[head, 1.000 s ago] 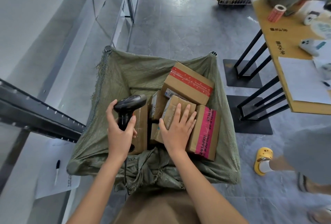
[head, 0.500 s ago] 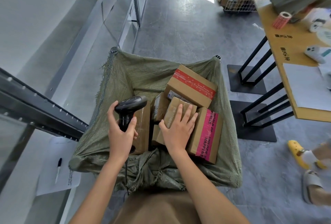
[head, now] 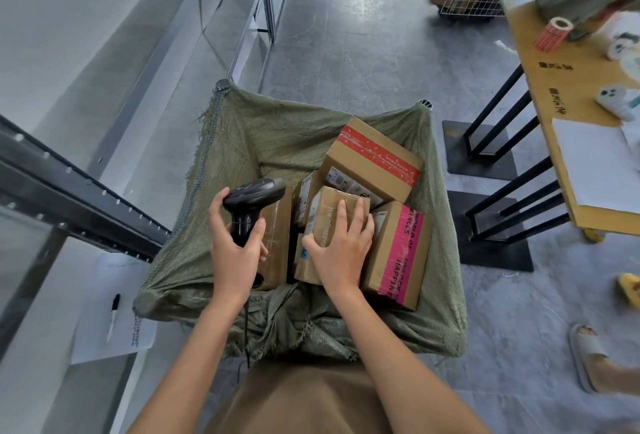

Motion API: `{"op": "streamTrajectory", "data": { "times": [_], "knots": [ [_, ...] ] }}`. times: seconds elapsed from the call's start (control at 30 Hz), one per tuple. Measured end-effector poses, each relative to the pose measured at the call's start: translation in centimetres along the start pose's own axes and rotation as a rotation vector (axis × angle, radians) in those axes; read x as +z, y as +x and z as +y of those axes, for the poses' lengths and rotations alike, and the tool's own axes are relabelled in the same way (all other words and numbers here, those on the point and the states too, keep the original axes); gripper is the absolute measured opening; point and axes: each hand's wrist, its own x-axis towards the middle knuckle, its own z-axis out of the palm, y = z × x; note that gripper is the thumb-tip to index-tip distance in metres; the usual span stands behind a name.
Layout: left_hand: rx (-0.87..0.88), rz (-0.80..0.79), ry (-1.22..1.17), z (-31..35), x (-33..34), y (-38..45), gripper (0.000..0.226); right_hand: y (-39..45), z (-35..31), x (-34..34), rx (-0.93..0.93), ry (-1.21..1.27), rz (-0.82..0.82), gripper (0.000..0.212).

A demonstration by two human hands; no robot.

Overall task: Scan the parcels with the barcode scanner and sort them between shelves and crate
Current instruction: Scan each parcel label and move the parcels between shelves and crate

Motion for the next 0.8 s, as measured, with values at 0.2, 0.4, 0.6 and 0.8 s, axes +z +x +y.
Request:
{"op": "streamTrajectory", "data": {
  "times": [0.2, 0.4, 0.6, 0.8],
  "knots": [
    [-0.003, -0.032, -0.023, -0.5, -0.2, -0.1, 0.067, -1.7, -0.4, 0.3, 0.008, 0.025, 0.001, 0.088],
    [-0.004, -0.078, -0.033, -0.7, -1.1, -0.6, 0.067, -2.8, -0.7, 0.1, 0.061, 0.083, 0.033, 0.085],
    [-0.015, -0.109, -0.028, -0.5, -2.4, -1.1, 0.066, -4.7, -1.4, 0.3, 0.179, 0.075, -0.008, 0.086],
    [-0.03, -0.138, -0.021, -0.3, -3.0, -1.7, 0.065, -6.8, -1.5, 0.7, 0.255, -0.022, -0.042, 0.085]
  ]
}}
